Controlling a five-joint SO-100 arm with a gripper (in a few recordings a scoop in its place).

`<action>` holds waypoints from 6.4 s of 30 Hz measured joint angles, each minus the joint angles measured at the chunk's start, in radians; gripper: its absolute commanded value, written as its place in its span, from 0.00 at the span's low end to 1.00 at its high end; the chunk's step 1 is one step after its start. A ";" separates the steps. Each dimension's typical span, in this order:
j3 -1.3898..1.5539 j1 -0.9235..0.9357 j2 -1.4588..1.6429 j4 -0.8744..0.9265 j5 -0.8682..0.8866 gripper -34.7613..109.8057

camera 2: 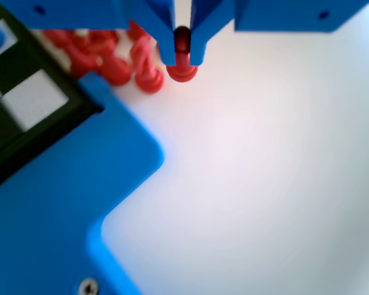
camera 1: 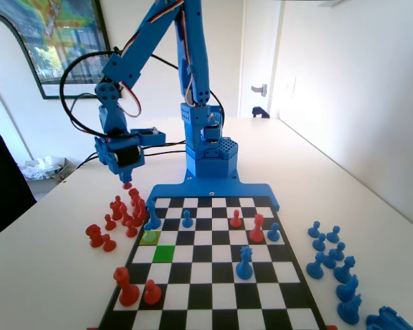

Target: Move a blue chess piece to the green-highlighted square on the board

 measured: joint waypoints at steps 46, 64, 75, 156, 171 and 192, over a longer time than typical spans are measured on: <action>-0.071 -0.110 0.067 0.224 0.071 0.30; -0.222 -0.552 0.196 0.364 0.342 0.29; -0.239 -0.755 0.178 0.281 0.318 0.29; -0.232 -0.686 -0.129 -0.049 0.143 0.25; -0.388 -0.805 -0.166 0.112 0.256 0.25; -0.279 -0.804 -0.204 -0.077 0.215 0.27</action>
